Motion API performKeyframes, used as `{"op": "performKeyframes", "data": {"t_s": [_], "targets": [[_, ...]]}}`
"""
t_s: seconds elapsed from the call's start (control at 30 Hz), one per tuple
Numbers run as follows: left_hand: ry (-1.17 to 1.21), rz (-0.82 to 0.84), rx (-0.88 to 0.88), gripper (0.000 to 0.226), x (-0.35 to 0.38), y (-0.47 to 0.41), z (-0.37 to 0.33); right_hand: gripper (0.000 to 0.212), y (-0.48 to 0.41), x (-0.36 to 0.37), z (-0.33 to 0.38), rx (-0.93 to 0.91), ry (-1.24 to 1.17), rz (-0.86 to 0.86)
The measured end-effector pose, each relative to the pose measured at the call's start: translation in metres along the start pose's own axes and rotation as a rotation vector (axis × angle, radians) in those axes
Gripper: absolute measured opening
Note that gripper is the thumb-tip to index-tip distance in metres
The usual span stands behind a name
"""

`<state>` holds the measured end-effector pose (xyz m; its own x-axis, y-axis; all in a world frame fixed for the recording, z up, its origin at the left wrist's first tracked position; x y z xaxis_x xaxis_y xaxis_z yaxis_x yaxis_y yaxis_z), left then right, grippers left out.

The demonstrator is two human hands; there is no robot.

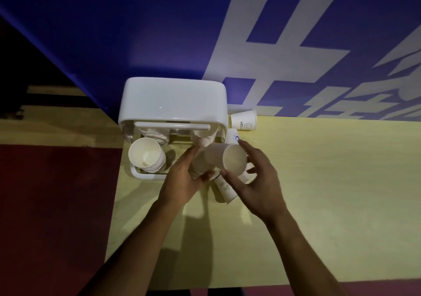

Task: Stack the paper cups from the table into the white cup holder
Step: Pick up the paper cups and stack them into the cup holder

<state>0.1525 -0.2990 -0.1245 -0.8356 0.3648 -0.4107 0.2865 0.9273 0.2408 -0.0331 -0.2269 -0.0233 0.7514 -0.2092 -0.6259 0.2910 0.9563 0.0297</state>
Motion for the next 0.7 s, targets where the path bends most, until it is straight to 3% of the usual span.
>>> {"op": "performKeyframes", "data": {"t_s": [0.13,0.43,0.7], "targets": [[0.014,0.02,-0.041,0.092,-0.013,0.018,0.007,0.074,-0.011,0.035,0.0,-0.068,0.154,0.093],[0.189,0.039,-0.084,0.049,-0.012,0.018,-0.002,0.079,-0.031,0.08,-0.016,-0.033,0.243,0.124],[0.174,0.014,-0.072,0.045,-0.013,0.016,-0.001,0.076,-0.027,0.099,-0.028,-0.008,0.196,0.08]]}}
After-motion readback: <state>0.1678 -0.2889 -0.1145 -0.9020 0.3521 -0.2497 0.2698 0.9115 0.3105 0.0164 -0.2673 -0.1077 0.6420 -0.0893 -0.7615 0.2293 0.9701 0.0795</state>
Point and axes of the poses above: each hand's wrist, its own y-axis away from the middle knuckle, its own x-axis out of the palm, z = x × y, the point moved 5 cm from there along -y, towards the middle knuckle, and after that the axes turned 5 degrees about y, right-handed, at the moved point
